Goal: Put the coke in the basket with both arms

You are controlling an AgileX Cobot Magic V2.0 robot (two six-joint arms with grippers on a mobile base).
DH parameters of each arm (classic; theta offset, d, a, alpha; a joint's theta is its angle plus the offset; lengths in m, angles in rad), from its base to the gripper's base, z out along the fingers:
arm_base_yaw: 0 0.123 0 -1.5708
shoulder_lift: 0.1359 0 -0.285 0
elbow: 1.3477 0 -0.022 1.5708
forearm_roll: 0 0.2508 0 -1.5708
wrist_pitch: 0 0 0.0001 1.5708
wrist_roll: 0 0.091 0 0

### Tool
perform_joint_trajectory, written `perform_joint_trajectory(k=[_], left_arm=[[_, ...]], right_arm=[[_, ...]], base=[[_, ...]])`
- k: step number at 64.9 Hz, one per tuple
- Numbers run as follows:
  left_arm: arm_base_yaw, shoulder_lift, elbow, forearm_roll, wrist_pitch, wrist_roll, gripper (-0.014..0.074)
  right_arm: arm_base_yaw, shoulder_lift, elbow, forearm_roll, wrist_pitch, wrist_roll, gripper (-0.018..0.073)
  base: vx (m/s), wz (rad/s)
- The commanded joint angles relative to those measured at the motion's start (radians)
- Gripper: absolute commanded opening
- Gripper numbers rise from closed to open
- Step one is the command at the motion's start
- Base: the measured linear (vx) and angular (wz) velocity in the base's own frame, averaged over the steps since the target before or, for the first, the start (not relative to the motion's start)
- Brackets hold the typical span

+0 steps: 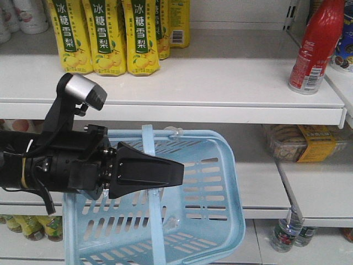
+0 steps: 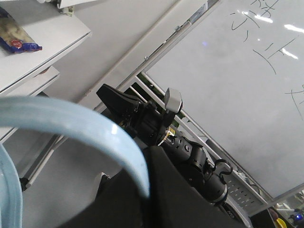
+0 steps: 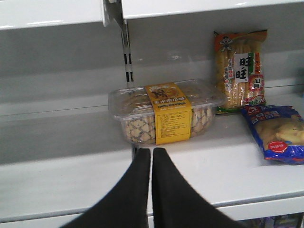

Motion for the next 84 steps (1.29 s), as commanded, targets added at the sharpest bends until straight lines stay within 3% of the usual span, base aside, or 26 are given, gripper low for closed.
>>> perform_joint_trajectory(k=[1, 84], left_arm=[[-0.003, -0.034, -0.022, -0.090, -0.194, 0.002, -0.0006], [-0.003, -0.034, -0.022, -0.090, -0.194, 0.002, -0.0006]], right_arm=[[-0.001, -0.019, 0.010, -0.014, -0.067, -0.004, -0.0004], [-0.001, -0.019, 0.010, -0.014, -0.065, -0.004, -0.0004]], base=[[0.06, -0.14], [0.03, -0.05]])
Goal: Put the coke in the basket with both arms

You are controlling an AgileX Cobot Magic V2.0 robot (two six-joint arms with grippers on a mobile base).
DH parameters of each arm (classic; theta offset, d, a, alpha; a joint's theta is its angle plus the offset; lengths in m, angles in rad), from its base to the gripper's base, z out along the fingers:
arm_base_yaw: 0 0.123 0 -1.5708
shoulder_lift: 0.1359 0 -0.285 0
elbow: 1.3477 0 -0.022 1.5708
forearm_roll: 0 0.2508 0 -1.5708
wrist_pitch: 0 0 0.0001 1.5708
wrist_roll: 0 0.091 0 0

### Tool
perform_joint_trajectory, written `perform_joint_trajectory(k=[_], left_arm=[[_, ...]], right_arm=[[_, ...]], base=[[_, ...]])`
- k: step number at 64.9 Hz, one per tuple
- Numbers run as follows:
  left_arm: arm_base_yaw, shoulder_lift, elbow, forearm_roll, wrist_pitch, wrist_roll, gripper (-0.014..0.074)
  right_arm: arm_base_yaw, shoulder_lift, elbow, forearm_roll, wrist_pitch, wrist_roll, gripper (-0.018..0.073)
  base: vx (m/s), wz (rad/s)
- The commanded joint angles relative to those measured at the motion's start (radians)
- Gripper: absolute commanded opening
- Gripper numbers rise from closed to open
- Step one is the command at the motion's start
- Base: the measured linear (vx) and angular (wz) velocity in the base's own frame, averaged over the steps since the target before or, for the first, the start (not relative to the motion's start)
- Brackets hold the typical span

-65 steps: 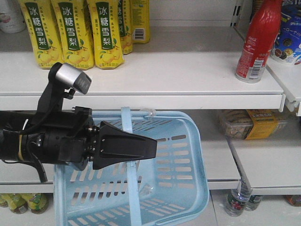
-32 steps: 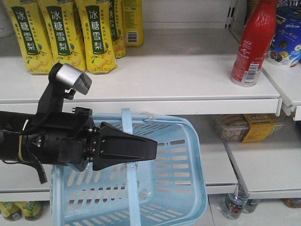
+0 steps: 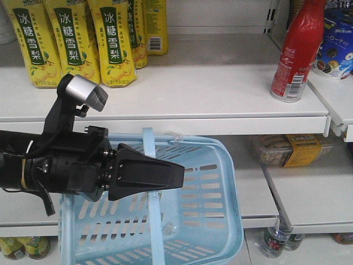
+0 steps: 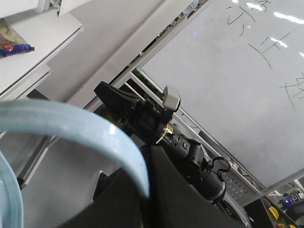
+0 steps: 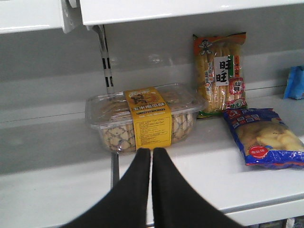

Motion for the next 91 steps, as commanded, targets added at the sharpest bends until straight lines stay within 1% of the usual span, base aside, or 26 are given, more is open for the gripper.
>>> perform_joint_trajectory(k=[1, 58, 63, 69, 77, 82, 85, 87, 91], left_arm=[[-0.003, -0.034, -0.022, -0.094, -0.188, 0.005, -0.0006], [-0.003, -0.034, -0.022, -0.094, -0.188, 0.005, -0.0006], [-0.003, -0.034, -0.022, -0.094, -0.188, 0.005, -0.0006], [-0.003, -0.034, -0.022, -0.094, -0.188, 0.005, -0.0006], [-0.003, -0.034, -0.022, -0.094, -0.188, 0.005, -0.0006], [-0.003, -0.034, -0.022, -0.094, -0.188, 0.005, -0.0006], [-0.003, -0.034, -0.022, -0.094, -0.188, 0.005, -0.0006], [-0.003, -0.034, -0.022, -0.093, -0.188, 0.005, -0.0006], [-0.003, -0.034, -0.022, -0.093, -0.188, 0.005, -0.0006]], right_arm=[[-0.001, -0.019, 0.010, -0.014, -0.065, -0.004, -0.0004], [-0.001, -0.019, 0.010, -0.014, -0.067, -0.004, -0.0004], [-0.001, -0.019, 0.010, 0.009, -0.083, 0.010, -0.0004], [-0.001, -0.019, 0.010, 0.121, -0.192, 0.116, -0.0004], [-0.001, -0.019, 0.010, 0.316, -0.327, 0.290, -0.0004], [-0.001, -0.019, 0.009, 0.395, -0.407, 0.361, -0.0004], [0.000, -0.019, 0.007, 0.420, -0.440, 0.393, -0.0004], [0.001, -0.019, 0.003, 0.417, -0.475, 0.417, -0.0004], [0.002, -0.019, -0.029, 0.366, -0.499, 0.456, -0.0004]], base=[[0.00, 0.00], [0.00, 0.00], [0.00, 0.00], [0.00, 0.00], [0.00, 0.00], [0.00, 0.00], [0.00, 0.00], [0.00, 0.00], [0.00, 0.00]])
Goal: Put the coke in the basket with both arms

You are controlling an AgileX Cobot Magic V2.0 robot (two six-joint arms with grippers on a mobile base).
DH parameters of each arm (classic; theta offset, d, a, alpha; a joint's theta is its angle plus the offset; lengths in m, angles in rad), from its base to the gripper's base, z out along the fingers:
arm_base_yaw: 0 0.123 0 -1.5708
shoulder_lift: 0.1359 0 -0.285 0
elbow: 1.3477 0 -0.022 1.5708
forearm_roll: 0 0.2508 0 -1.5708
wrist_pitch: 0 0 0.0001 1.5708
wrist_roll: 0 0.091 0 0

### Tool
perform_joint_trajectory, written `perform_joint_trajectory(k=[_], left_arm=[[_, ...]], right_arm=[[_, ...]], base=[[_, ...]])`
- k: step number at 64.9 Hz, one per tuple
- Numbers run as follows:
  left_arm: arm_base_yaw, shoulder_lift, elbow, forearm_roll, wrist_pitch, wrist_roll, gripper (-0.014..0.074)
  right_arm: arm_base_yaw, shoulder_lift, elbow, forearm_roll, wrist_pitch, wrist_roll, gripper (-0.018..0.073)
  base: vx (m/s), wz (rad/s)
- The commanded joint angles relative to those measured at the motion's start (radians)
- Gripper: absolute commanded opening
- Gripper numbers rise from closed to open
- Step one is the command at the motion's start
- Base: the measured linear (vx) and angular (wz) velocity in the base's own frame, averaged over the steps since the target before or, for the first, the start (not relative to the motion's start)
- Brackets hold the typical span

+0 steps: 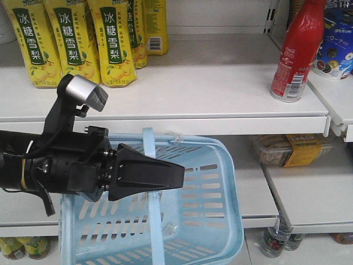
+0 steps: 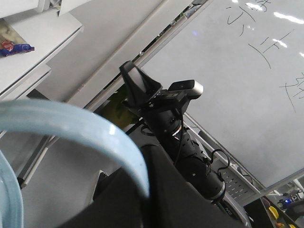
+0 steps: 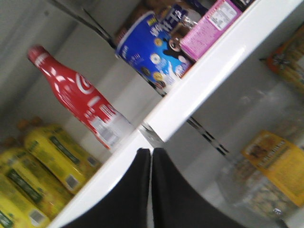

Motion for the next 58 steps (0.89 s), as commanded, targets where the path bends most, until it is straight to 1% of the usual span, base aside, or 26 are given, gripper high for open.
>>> perform_joint_trajectory(k=[1, 4, 10, 12, 13, 15, 16, 20, 22, 23, 25, 26, 31, 32, 34, 35, 36, 39, 40, 43, 46, 50, 54, 56, 58], left_arm=[[-0.003, -0.034, -0.022, -0.093, -0.188, 0.005, -0.0006], [-0.003, -0.034, -0.022, -0.093, -0.188, 0.005, -0.0006], [-0.003, -0.034, -0.022, -0.093, -0.188, 0.005, -0.0006], [-0.003, -0.034, -0.022, -0.093, -0.188, 0.005, -0.0006], [-0.003, -0.034, -0.022, -0.093, -0.188, 0.005, -0.0006], [-0.003, -0.034, -0.022, -0.093, -0.188, 0.005, -0.0006], [-0.003, -0.034, -0.022, -0.093, -0.188, 0.005, -0.0006], [-0.003, -0.034, -0.022, -0.093, -0.188, 0.005, -0.0006], [-0.003, -0.034, -0.022, -0.093, -0.188, 0.005, -0.0006], [-0.003, -0.034, -0.022, -0.093, -0.188, 0.005, -0.0006], [-0.003, -0.034, -0.022, -0.093, -0.188, 0.005, -0.0006], [-0.003, -0.034, -0.022, -0.093, -0.188, 0.005, -0.0006], [-0.003, -0.034, -0.022, -0.093, -0.188, 0.005, -0.0006], [-0.003, -0.034, -0.022, -0.093, -0.188, 0.005, -0.0006], [-0.003, -0.034, -0.022, -0.093, -0.188, 0.005, -0.0006], [-0.003, -0.034, -0.022, -0.093, -0.188, 0.005, -0.0006], [-0.003, -0.034, -0.022, -0.093, -0.188, 0.005, -0.0006], [-0.003, -0.034, -0.022, -0.093, -0.188, 0.005, -0.0006], [-0.003, -0.034, -0.022, -0.093, -0.188, 0.005, -0.0006], [-0.003, -0.034, -0.022, -0.093, -0.188, 0.005, -0.0006], [-0.003, -0.034, -0.022, -0.093, -0.188, 0.005, -0.0006], [-0.003, -0.034, -0.022, -0.093, -0.188, 0.005, -0.0006], [-0.003, -0.034, -0.022, -0.093, -0.188, 0.005, -0.0006], [-0.003, -0.034, -0.022, -0.093, -0.188, 0.005, -0.0006], [-0.003, -0.034, -0.022, -0.093, -0.188, 0.005, -0.0006]], right_arm=[[0.002, -0.019, -0.041, -0.045, -0.141, 0.076, -0.0004], [0.002, -0.017, -0.086, -0.117, -0.130, 0.093, -0.0004], [0.002, 0.020, -0.220, -0.339, -0.068, 0.119, -0.0004], [0.002, 0.049, -0.277, -0.432, -0.043, 0.136, -0.0004], [0.002, 0.055, -0.288, -0.452, -0.037, 0.146, -0.0004], [0.002, 0.084, -0.333, -0.531, -0.014, 0.165, -0.0004], [0.002, 0.099, -0.354, -0.591, -0.006, 0.175, -0.0004], [0.002, 0.173, -0.443, -0.740, 0.003, 0.244, -0.0001], [0.002, 0.206, -0.478, -0.814, -0.013, 0.280, 0.0001], [0.002, 0.223, -0.494, -0.873, -0.023, 0.297, 0.0004], [0.002, 0.266, -0.531, -0.952, -0.049, 0.334, 0.0010], [0.002, 0.293, -0.552, -1.012, -0.072, 0.363, 0.0017], [0.002, 0.385, -0.613, -1.210, -0.166, 0.486, 0.0055], [0.002, 0.404, -0.625, -1.269, -0.184, 0.509, 0.0065], [0.000, 0.449, -0.652, -1.346, -0.215, 0.555, 0.0088], [0.000, 0.457, -0.658, -1.364, -0.229, 0.579, 0.0101], [-0.002, 0.483, -0.673, -1.416, -0.242, 0.613, 0.0123], [-0.002, 0.532, -0.703, -1.502, -0.274, 0.664, 0.0165], [-0.002, 0.555, -0.716, -1.538, -0.287, 0.692, 0.0195], [-0.002, 0.597, -0.742, -1.589, -0.301, 0.740, 0.0272], [-0.002, 0.641, -0.768, -1.613, -0.295, 0.763, 0.0346], [-0.002, 0.685, -0.791, -1.596, -0.258, 0.775, 0.0457], [-0.002, 0.726, -0.814, -1.555, -0.199, 0.773, 0.0557], [-0.002, 0.746, -0.827, -1.537, -0.181, 0.773, 0.0596], [-0.002, 0.762, -0.838, -1.541, -0.177, 0.766, 0.0636]], base=[[0.00, 0.00], [0.00, 0.00], [0.00, 0.00], [0.00, 0.00], [0.00, 0.00], [0.00, 0.00], [0.00, 0.00], [0.00, 0.00], [0.00, 0.00], [0.00, 0.00], [0.00, 0.00], [0.00, 0.00], [0.00, 0.00], [0.00, 0.00], [0.00, 0.00], [0.00, 0.00], [0.00, 0.00], [0.00, 0.00], [0.00, 0.00], [0.00, 0.00], [0.00, 0.00], [0.00, 0.00], [0.00, 0.00], [0.00, 0.00], [0.00, 0.00]])
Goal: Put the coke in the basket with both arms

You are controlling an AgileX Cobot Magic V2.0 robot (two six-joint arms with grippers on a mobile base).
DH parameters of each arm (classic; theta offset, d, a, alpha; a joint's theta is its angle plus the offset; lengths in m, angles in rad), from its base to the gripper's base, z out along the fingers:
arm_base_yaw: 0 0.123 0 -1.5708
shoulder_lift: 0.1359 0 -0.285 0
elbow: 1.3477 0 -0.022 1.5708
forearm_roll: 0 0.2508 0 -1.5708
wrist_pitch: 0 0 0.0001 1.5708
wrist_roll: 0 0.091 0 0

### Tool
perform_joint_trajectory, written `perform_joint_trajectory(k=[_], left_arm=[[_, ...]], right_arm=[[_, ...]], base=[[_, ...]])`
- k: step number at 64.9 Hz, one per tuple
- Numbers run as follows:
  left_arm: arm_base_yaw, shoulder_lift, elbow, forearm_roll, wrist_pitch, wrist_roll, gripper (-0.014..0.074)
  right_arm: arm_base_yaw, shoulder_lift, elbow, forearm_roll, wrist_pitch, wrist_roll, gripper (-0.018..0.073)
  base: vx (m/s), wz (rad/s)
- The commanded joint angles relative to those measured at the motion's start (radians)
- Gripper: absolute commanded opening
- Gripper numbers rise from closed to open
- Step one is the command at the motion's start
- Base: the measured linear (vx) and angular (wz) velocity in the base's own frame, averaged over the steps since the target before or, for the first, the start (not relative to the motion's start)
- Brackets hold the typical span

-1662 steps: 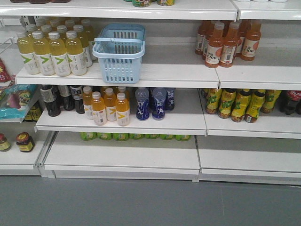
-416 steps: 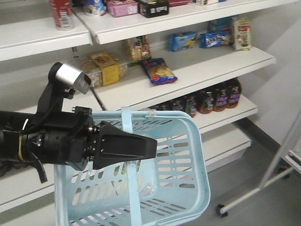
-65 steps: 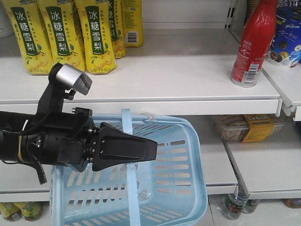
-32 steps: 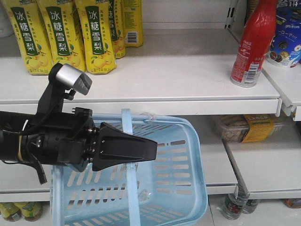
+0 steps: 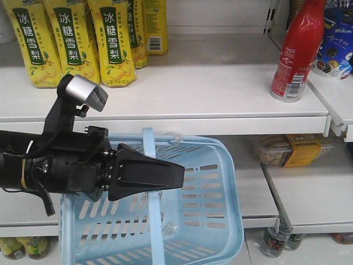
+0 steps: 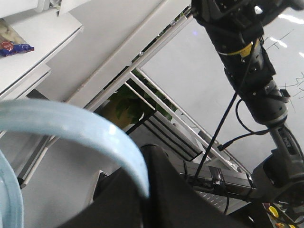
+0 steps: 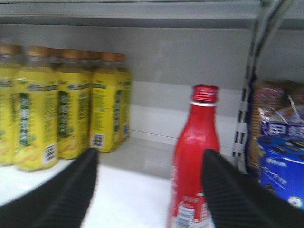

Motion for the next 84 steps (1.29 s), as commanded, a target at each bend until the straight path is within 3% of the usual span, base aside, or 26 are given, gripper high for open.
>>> perform_joint_trajectory(k=[1, 7, 15, 51, 63, 76, 84], left_arm=[[-0.003, -0.034, -0.022, -0.093, -0.188, 0.005, -0.0006], [-0.003, -0.034, -0.022, -0.093, -0.188, 0.005, -0.0006], [-0.003, -0.034, -0.022, -0.093, -0.188, 0.005, -0.0006], [-0.003, -0.034, -0.022, -0.093, -0.188, 0.005, -0.0006], [-0.003, -0.034, -0.022, -0.093, -0.188, 0.005, -0.0006], [-0.003, -0.034, -0.022, -0.093, -0.188, 0.005, -0.0006], [-0.003, -0.034, -0.022, -0.093, -0.188, 0.005, -0.0006]], right_arm=[[-0.002, 0.059, -0.069, 0.042, 0.061, -0.004, 0.0649], [-0.002, 0.114, -0.111, 0.019, 0.040, -0.028, 0.0702], [-0.002, 0.204, -0.181, 0.020, 0.054, -0.039, 0.0701], [-0.002, 0.592, -0.486, 0.031, -0.076, -0.037, 0.0565], [-0.002, 0.598, -0.494, 0.035, -0.073, -0.023, 0.0379], [-0.002, 0.572, -0.494, 0.019, -0.102, -0.023, -0.0008], [-0.002, 0.521, -0.494, -0.071, -0.187, 0.043, -0.0009]], base=[[0.00, 0.00], [0.00, 0.00], [0.00, 0.00], [0.00, 0.00], [0.00, 0.00], [0.00, 0.00], [0.00, 0.00]])
